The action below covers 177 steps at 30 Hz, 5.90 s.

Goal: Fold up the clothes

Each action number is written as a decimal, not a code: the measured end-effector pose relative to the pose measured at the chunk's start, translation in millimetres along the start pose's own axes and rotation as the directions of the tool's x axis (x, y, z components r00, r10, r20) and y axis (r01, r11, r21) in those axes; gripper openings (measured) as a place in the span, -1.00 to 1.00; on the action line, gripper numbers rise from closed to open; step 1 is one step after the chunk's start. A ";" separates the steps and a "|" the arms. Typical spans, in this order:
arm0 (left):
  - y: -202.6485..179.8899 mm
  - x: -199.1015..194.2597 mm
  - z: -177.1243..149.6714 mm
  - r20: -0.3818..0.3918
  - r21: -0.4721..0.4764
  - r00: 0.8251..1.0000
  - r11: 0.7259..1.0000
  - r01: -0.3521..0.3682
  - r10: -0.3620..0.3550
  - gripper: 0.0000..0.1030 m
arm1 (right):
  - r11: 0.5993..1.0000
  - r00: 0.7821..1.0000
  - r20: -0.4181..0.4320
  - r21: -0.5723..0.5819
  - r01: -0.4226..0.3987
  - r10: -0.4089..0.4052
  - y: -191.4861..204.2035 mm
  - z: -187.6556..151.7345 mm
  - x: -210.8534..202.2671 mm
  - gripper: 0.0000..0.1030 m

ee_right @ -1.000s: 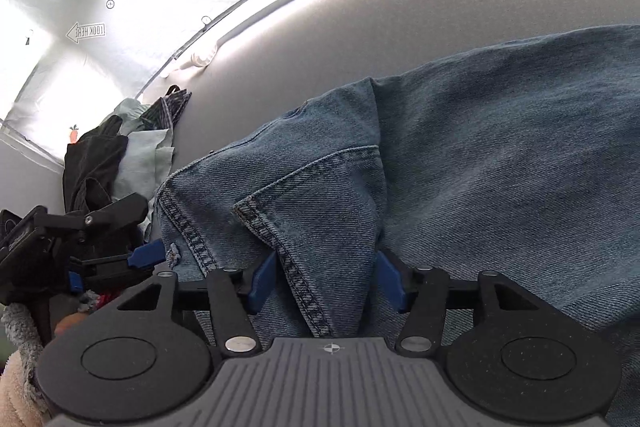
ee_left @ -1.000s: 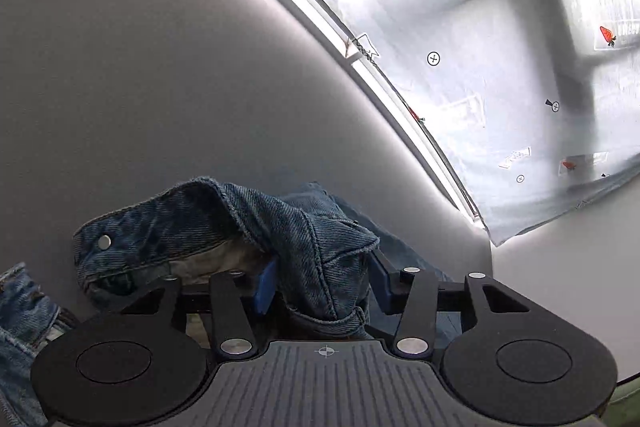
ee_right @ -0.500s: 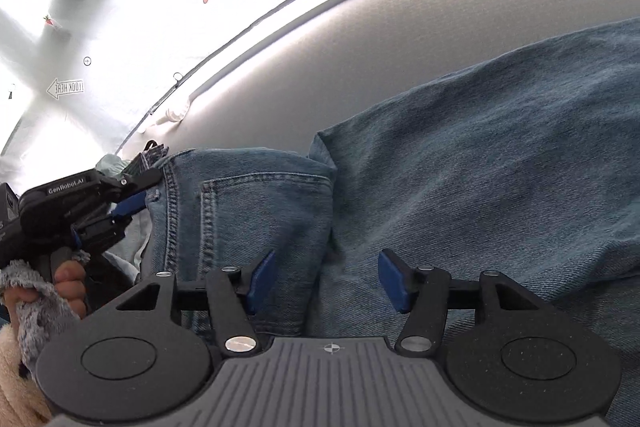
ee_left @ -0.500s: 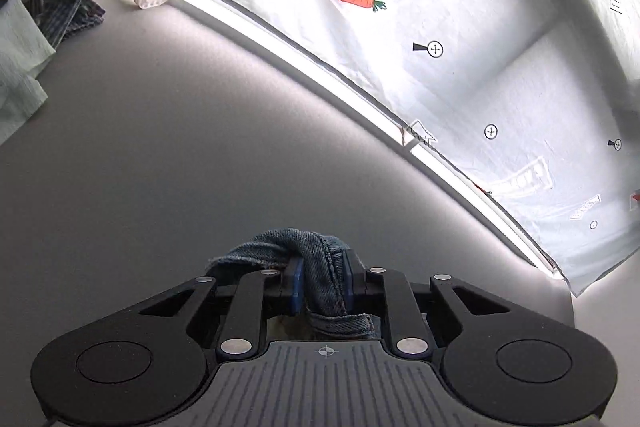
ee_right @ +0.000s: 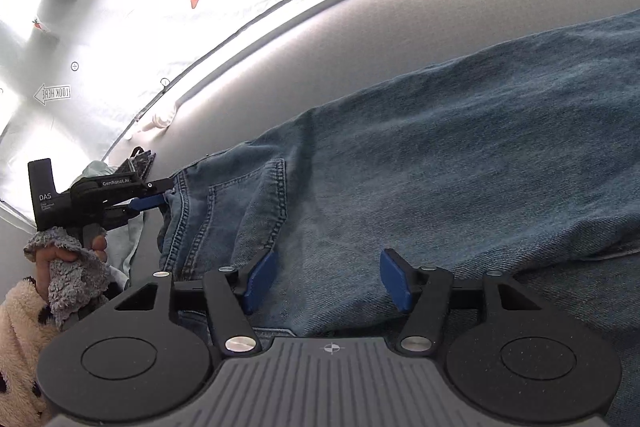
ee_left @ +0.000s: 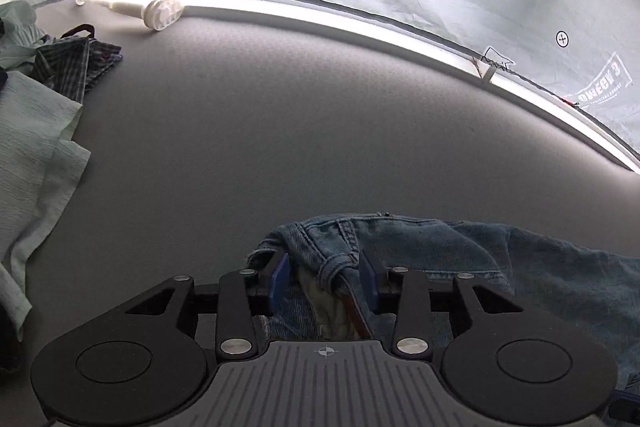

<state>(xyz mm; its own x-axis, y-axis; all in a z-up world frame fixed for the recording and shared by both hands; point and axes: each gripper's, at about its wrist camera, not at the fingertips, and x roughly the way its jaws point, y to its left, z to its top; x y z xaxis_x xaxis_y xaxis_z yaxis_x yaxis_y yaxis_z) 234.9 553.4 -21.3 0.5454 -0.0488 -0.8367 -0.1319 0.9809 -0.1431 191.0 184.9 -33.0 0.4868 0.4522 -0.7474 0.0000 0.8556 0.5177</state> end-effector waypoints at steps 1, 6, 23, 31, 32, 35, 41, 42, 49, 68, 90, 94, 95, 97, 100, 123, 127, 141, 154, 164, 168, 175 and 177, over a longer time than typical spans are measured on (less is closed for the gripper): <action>-0.2 -4.3 -3.7 -0.001 0.018 1.000 1.000 -0.011 0.011 -0.02 | 1.000 1.000 -0.005 0.000 -0.002 0.002 0.7 -0.2 1.5 0.22; 6.3 -20.1 -25.5 -0.012 0.017 1.000 1.000 -0.023 0.023 0.08 | 0.999 0.999 -0.036 -0.025 -0.022 0.022 8.6 -3.6 8.1 0.22; 78.4 -81.0 -143.9 -0.034 -0.298 0.979 0.937 0.181 -0.200 0.24 | 0.984 0.984 -0.150 -0.140 -0.112 0.091 43.5 -35.5 11.1 0.22; 40.8 -77.3 -150.6 -0.078 -0.071 0.989 0.990 0.124 -0.129 -0.10 | 0.978 0.978 -0.190 -0.169 -0.124 0.091 48.3 -41.2 11.9 0.22; 38.9 -78.6 -151.6 -0.077 -0.061 0.992 0.993 0.099 -0.103 -0.47 | 0.977 0.977 -0.192 -0.175 -0.123 0.089 48.6 -42.2 11.1 0.22; 44.6 -94.3 -155.1 -0.055 -0.087 0.996 0.994 0.066 -0.071 -0.90 | 0.976 0.976 -0.197 -0.178 -0.126 0.090 46.7 -44.4 8.4 0.22; 92.3 -153.0 -172.9 0.026 -0.286 0.998 0.957 0.056 -0.050 -0.91 | 0.979 0.976 -0.195 -0.162 -0.124 0.091 40.6 -46.3 7.4 0.22; 101.8 -155.5 -180.1 0.022 -0.332 0.998 0.942 0.055 -0.051 -0.91 | 0.980 0.976 -0.199 -0.157 -0.124 0.092 39.6 -46.6 9.1 0.22; 147.6 -142.5 -233.0 -0.111 -0.534 0.993 0.840 -0.092 0.038 -0.83 | 0.977 0.972 -0.216 -0.167 -0.130 0.093 41.9 -45.7 16.8 0.22; 71.0 -52.9 -86.8 -0.052 -0.349 0.954 0.900 0.260 -0.295 -0.05 | 0.981 0.980 -0.198 -0.180 -0.067 0.030 65.3 -50.2 22.1 0.39; 72.6 15.4 -73.1 -0.075 -0.489 0.776 0.701 0.518 -0.626 -0.11 | 0.982 0.969 -0.247 -0.189 -0.013 -0.034 80.8 -54.2 45.1 0.41; 68.8 -11.9 -73.1 -0.006 -0.423 0.849 0.771 0.476 -0.528 -0.28 | 0.984 0.969 -0.244 -0.176 -0.001 -0.043 79.3 -54.5 43.4 0.41; 69.5 -19.1 -71.0 0.006 -0.409 0.861 0.785 0.466 -0.508 -0.29 | 0.985 0.969 -0.243 -0.171 0.002 -0.044 78.7 -54.3 42.2 0.41; 71.2 -38.9 -63.7 0.046 -0.361 0.890 0.823 0.439 -0.454 -0.38 | 0.987 0.969 -0.242 -0.163 0.006 -0.046 77.2 -54.2 41.1 0.41; 72.3 -61.0 -52.0 0.094 -0.274 0.925 0.884 0.379 -0.368 -0.56 | 0.986 0.969 -0.242 -0.166 0.010 -0.050 78.4 -53.8 41.7 0.41; -4.9 -83.3 -85.8 -0.029 -0.039 0.936 0.936 0.350 -0.351 0.02 | 0.986 0.986 -0.013 0.035 0.164 -0.163 14.8 -42.4 -17.3 0.41; -40.8 -50.4 -103.9 -0.107 0.070 0.969 0.971 0.231 -0.223 -0.03 | 0.963 0.967 0.072 0.128 0.236 -0.246 -14.0 -41.3 -37.3 0.41; 27.5 -110.2 -102.0 0.018 -0.279 0.997 0.958 0.074 -0.071 0.23 | 0.702 0.749 0.112 0.461 0.543 -0.654 -157.4 -89.5 -148.4 0.44; 71.0 -135.8 -176.8 -0.090 -0.460 0.995 0.885 -0.071 0.033 0.23 | 0.736 0.793 0.070 0.430 0.523 -0.605 -192.6 -100.5 -148.8 0.43; 57.6 -132.2 -180.5 -0.087 -0.451 0.996 0.890 -0.063 0.027 0.34 | 0.745 0.782 0.070 0.368 0.557 -0.619 -193.4 -100.5 -144.5 0.12; 62.0 -133.8 -183.2 -0.067 -0.522 0.997 0.853 -0.007 -0.033 0.64 | 0.758 0.782 0.099 0.347 0.552 -0.615 -191.8 -102.7 -146.7 -0.44; 65.3 -133.0 -188.5 0.002 -0.640 0.996 0.766 0.067 -0.086 0.57 | 0.752 0.771 0.132 0.373 0.543 -0.623 -192.2 -113.5 -156.4 -0.94; 61.1 -133.1 -188.3 -0.028 -0.639 0.999 0.769 0.000 -0.023 0.03 | 0.747 0.764 0.137 0.373 0.550 -0.631 -191.4 -113.6 -157.7 -0.95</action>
<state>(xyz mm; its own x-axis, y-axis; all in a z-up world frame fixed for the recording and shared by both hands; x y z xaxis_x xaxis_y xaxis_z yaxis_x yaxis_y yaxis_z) -1.7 584.4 -18.2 0.5253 -0.0762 -0.8475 -0.6305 0.6340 -0.4478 15.0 -21.6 -61.5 0.4917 -0.2286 -0.8402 0.5934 0.7942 0.1311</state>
